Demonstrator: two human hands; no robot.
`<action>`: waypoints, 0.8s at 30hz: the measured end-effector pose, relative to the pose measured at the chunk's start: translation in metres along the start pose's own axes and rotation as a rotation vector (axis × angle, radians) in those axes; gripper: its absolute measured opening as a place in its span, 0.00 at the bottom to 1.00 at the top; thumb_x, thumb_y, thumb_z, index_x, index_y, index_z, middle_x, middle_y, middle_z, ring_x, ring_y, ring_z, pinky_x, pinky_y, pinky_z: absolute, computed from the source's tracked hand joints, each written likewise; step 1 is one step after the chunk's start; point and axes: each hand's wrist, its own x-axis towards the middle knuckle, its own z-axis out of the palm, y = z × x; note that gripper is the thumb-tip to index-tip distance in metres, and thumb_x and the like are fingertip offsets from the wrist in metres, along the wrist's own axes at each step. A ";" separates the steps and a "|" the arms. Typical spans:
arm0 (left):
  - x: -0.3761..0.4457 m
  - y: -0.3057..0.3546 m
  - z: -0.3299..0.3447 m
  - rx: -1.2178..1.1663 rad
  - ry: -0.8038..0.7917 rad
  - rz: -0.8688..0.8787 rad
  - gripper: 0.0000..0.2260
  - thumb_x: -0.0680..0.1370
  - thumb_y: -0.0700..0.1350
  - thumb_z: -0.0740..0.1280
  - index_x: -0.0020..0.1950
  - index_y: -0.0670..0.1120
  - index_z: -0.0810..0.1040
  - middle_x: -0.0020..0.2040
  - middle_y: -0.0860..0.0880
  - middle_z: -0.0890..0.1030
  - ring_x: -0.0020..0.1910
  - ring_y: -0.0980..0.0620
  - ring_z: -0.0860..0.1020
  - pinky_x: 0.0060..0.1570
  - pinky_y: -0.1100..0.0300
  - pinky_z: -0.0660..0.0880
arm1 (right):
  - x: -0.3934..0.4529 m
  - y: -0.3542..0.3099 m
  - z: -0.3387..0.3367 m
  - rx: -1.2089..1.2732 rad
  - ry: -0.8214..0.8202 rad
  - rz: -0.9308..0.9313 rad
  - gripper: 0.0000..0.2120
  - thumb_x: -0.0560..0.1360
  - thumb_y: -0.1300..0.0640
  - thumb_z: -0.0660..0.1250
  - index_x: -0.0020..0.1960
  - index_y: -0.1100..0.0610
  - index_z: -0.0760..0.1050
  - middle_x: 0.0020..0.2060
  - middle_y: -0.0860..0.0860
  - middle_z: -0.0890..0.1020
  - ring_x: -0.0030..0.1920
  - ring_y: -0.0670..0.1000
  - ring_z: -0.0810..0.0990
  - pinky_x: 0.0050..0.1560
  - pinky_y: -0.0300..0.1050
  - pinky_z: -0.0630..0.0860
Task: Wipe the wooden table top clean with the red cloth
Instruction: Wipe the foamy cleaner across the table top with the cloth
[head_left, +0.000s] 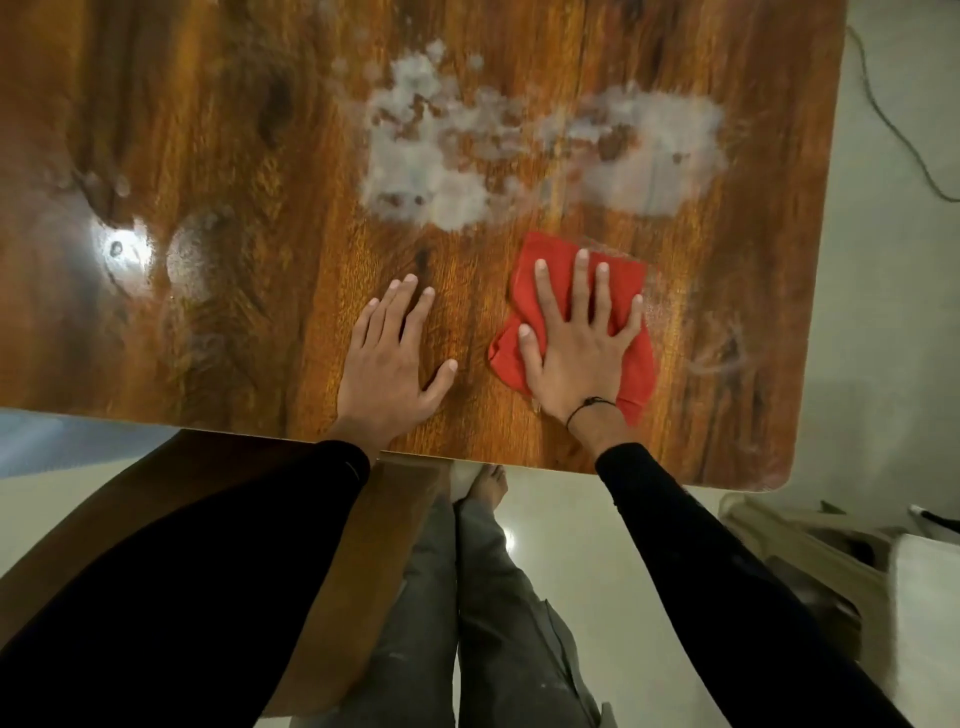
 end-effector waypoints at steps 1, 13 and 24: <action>0.000 0.001 -0.001 0.000 0.000 0.001 0.37 0.86 0.62 0.63 0.89 0.44 0.60 0.90 0.42 0.58 0.90 0.43 0.55 0.89 0.45 0.50 | -0.007 -0.003 0.002 -0.004 -0.007 -0.066 0.36 0.88 0.34 0.50 0.93 0.43 0.47 0.92 0.57 0.46 0.92 0.64 0.48 0.84 0.80 0.45; 0.001 0.001 0.003 0.012 -0.021 -0.002 0.37 0.86 0.63 0.61 0.89 0.44 0.59 0.89 0.41 0.58 0.89 0.42 0.55 0.88 0.42 0.52 | -0.055 0.116 -0.008 -0.107 -0.094 -0.327 0.34 0.88 0.31 0.45 0.92 0.39 0.48 0.93 0.51 0.48 0.92 0.58 0.49 0.85 0.78 0.50; 0.000 0.016 0.000 0.037 -0.037 0.028 0.34 0.87 0.60 0.59 0.88 0.43 0.60 0.90 0.41 0.57 0.90 0.42 0.55 0.88 0.48 0.44 | -0.002 0.080 -0.003 0.017 0.035 0.123 0.34 0.89 0.33 0.48 0.92 0.39 0.46 0.93 0.54 0.48 0.92 0.61 0.50 0.83 0.82 0.47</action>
